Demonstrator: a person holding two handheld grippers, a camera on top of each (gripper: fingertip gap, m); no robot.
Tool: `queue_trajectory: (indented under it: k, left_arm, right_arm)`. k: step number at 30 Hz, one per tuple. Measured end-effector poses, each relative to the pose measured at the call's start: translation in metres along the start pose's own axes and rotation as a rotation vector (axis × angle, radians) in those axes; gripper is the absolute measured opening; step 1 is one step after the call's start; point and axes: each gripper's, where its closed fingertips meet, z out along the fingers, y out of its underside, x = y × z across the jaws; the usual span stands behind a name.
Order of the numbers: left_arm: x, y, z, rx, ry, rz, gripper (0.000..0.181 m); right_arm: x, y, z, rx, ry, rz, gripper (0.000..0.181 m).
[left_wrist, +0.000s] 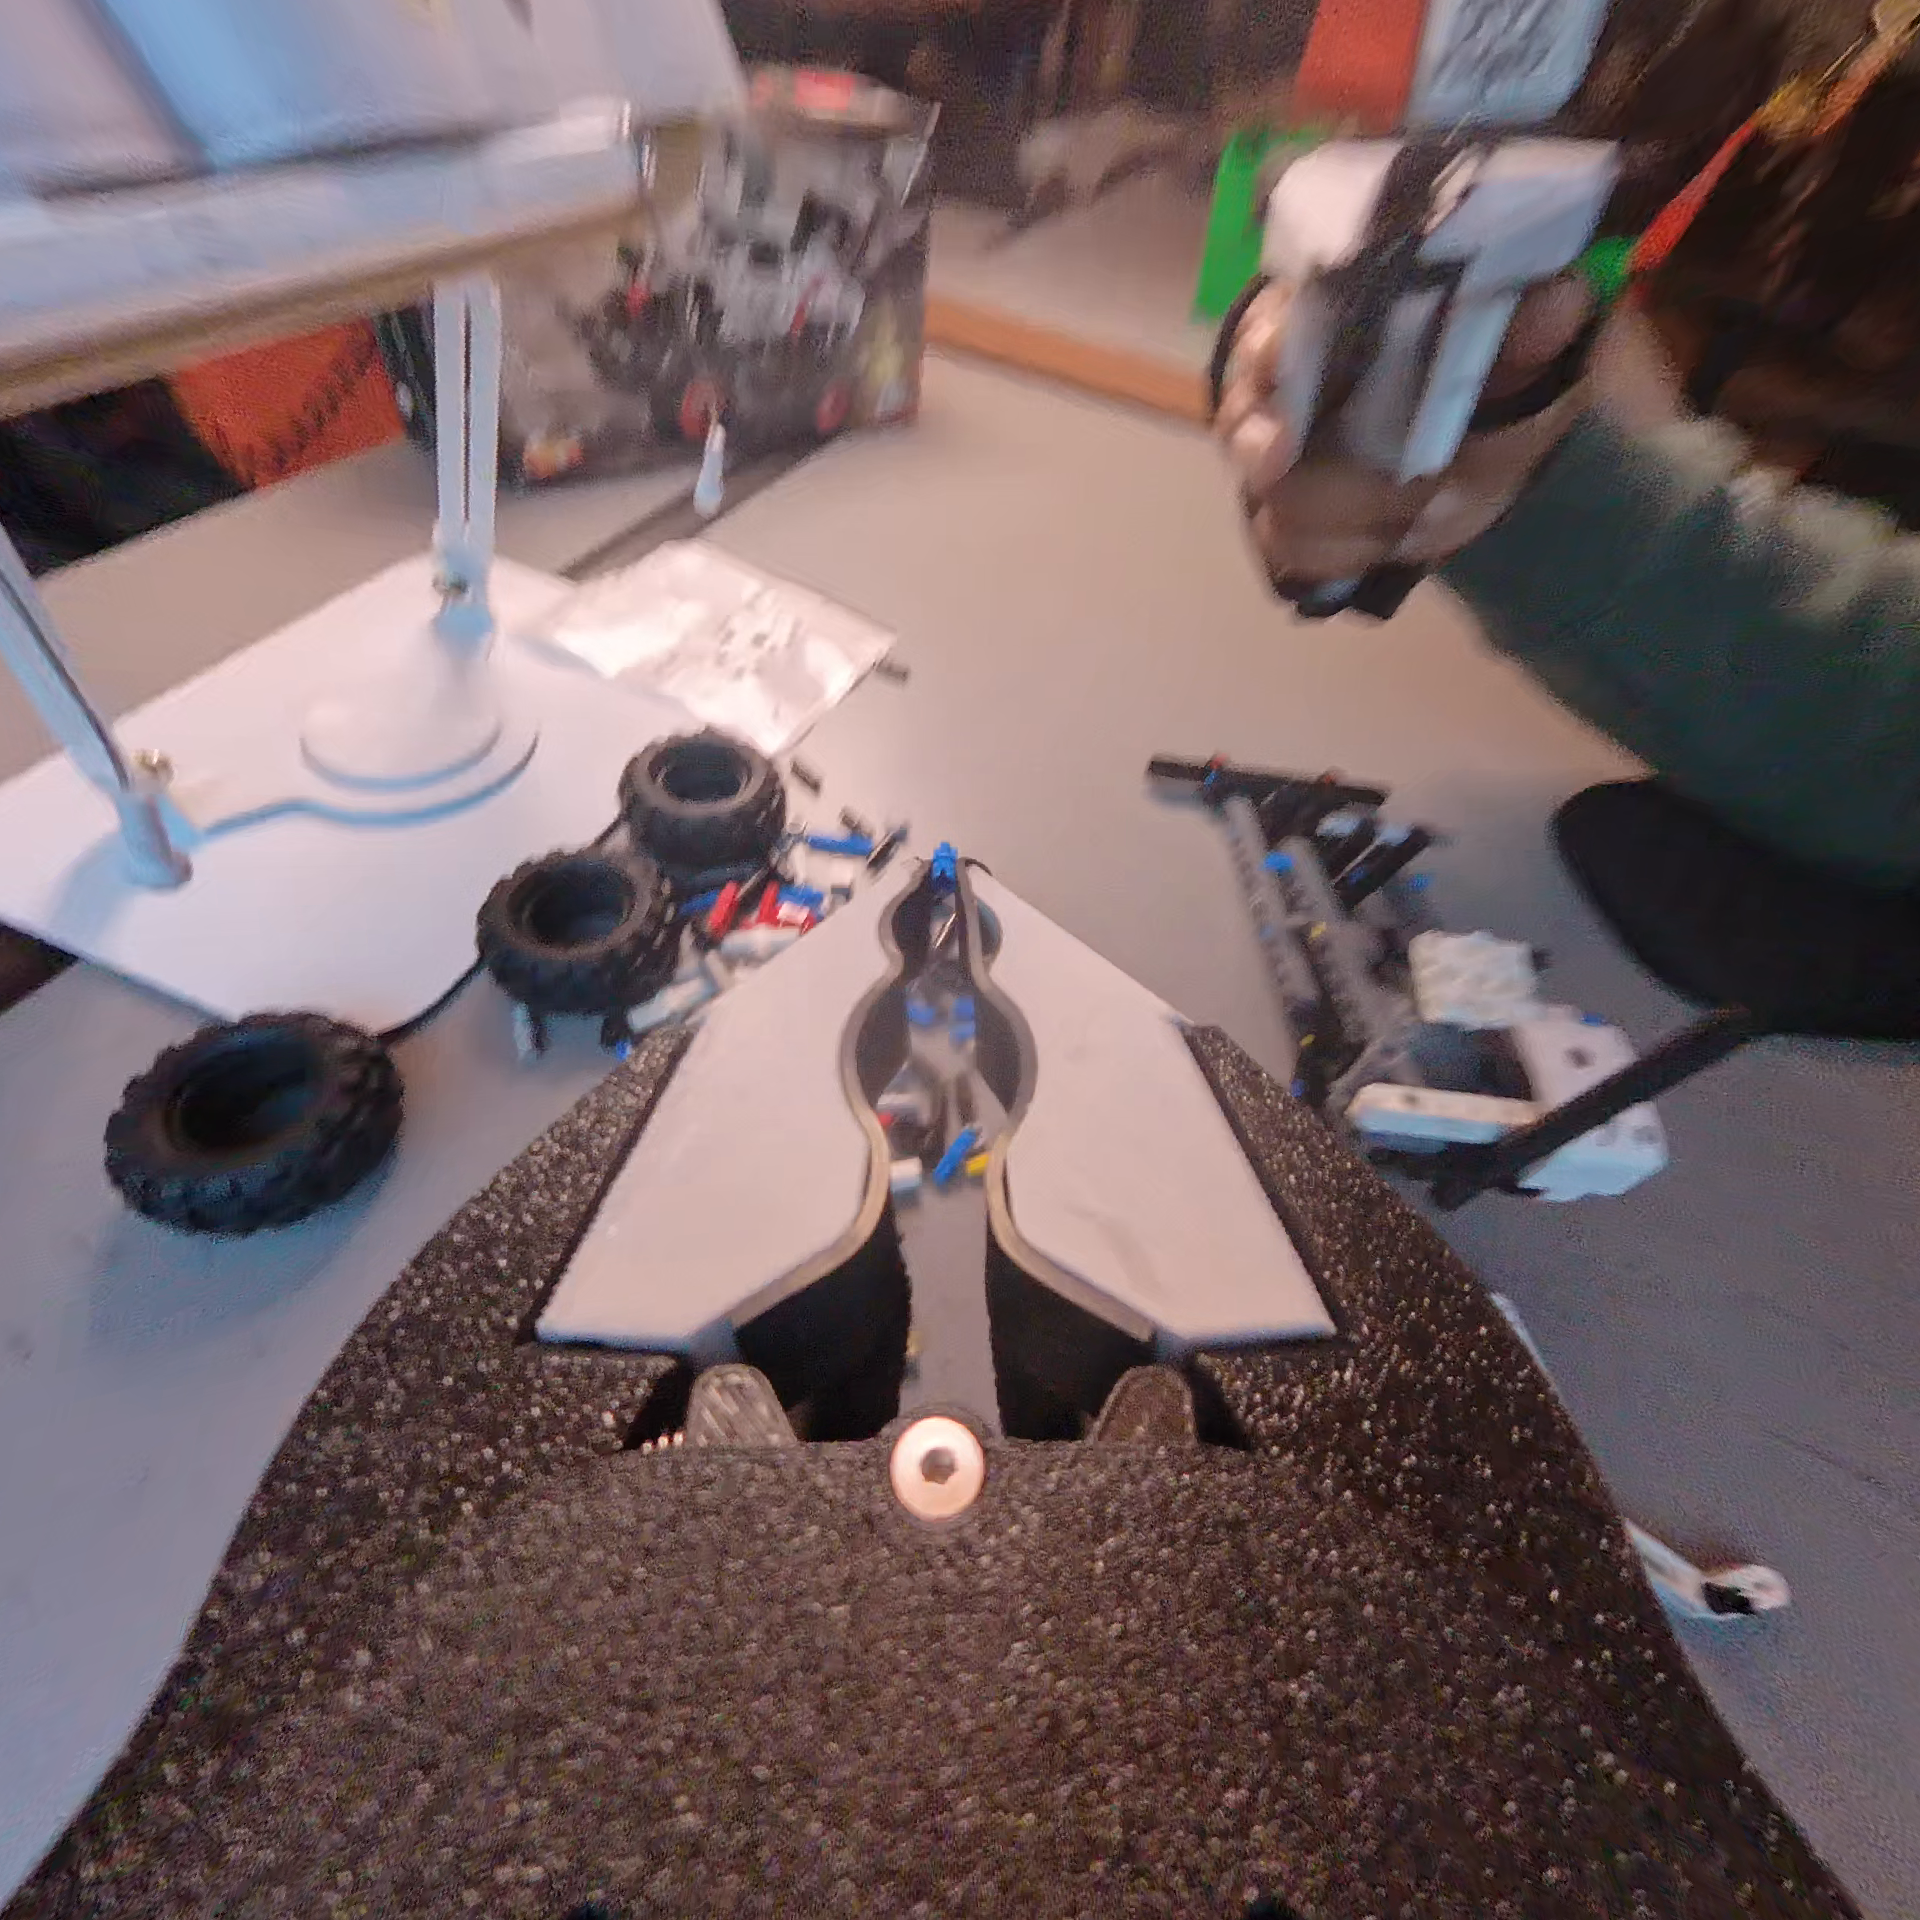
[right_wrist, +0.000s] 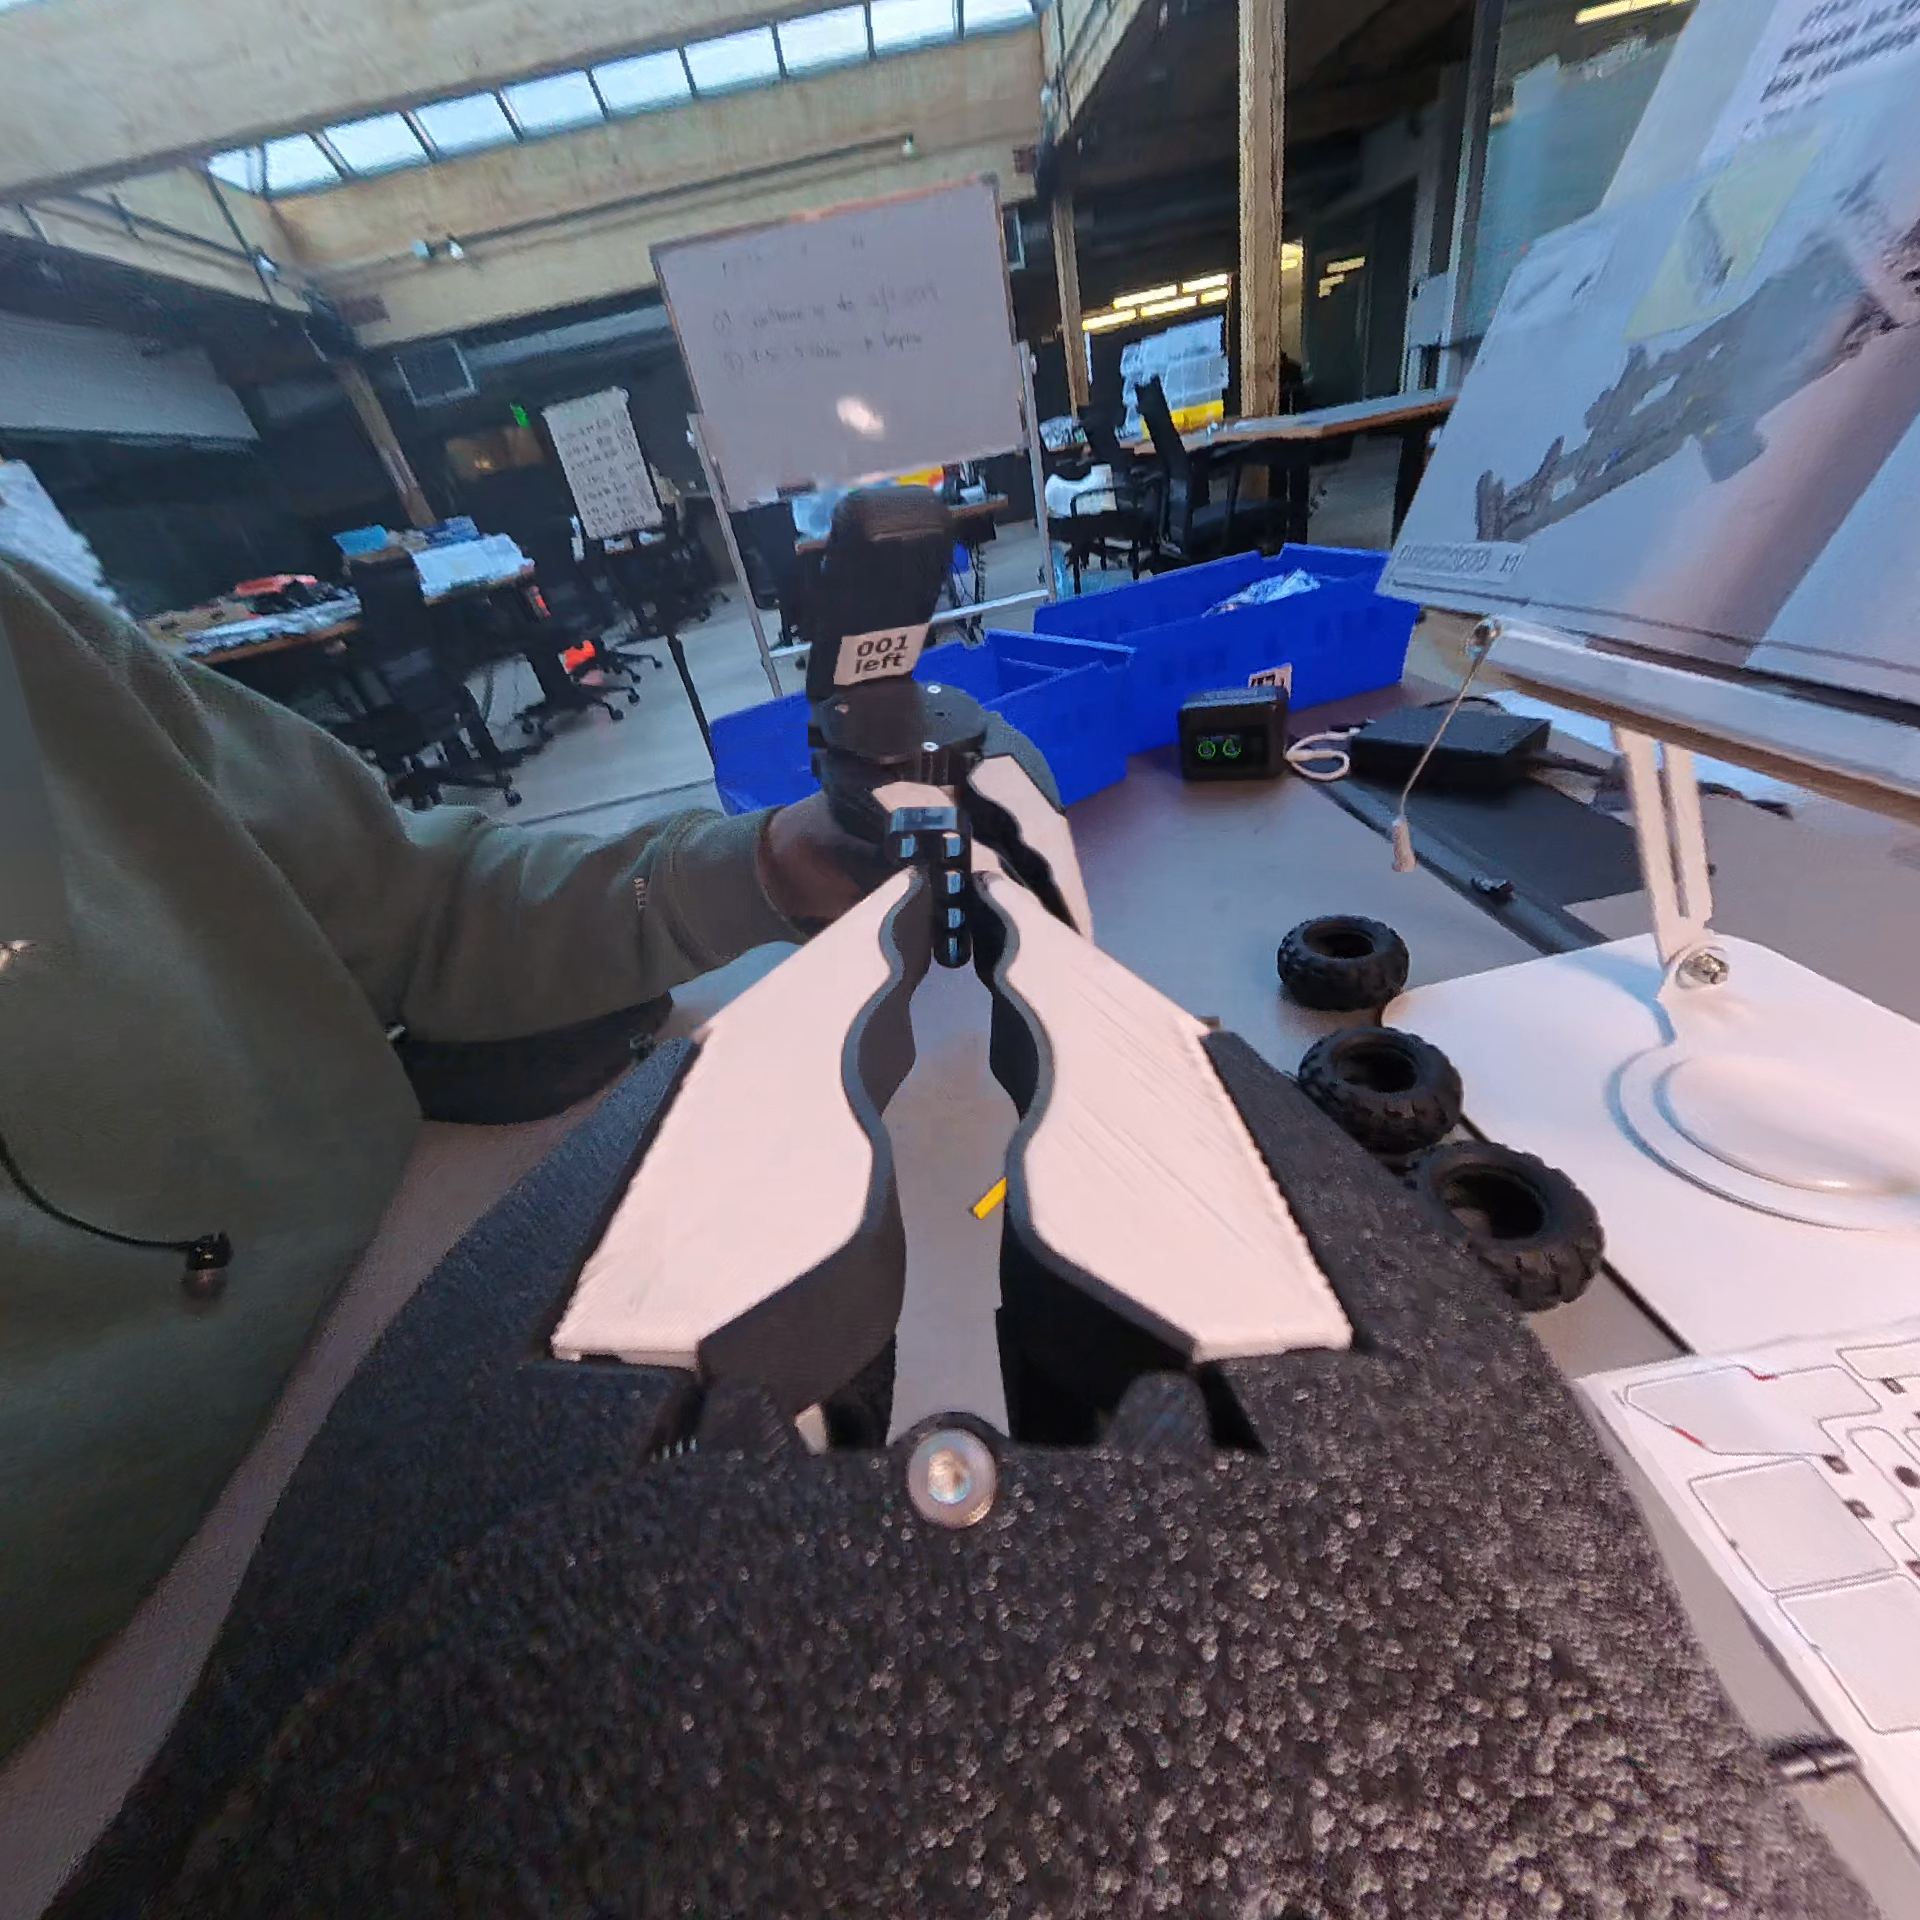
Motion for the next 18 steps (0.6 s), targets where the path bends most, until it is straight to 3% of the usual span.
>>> queue_trajectory:
  k: [3,6,9,13,16,18]
  left_arm:
    - [-0.021,0.039,0.023,-0.16,-0.086,-0.039,0.004]
    - [-0.029,0.048,0.027,-0.189,-0.12,-0.043,0.009]
    - [-0.022,0.03,0.024,-0.089,-0.085,-0.066,0.026]
    - [0.019,-0.009,0.017,0.099,0.135,-0.113,0.029]
    - [0.053,-0.038,0.005,0.218,0.326,-0.156,0.029]
    - [0.063,-0.046,0.001,0.243,0.368,-0.145,0.03]
  right_arm:
    - [-0.004,0.017,0.016,-0.069,-0.007,-0.012,0.006]
    - [-0.003,0.026,0.023,-0.098,-0.001,0.0,0.006]
    - [-0.007,0.026,0.027,-0.086,-0.021,0.018,0.006]
    - [-0.011,0.031,0.035,-0.104,-0.024,0.004,0.006]
    - [-0.007,0.037,0.04,-0.159,0.057,-0.124,0.006]
    - [-0.006,0.038,0.045,-0.2,0.118,-0.265,0.006]
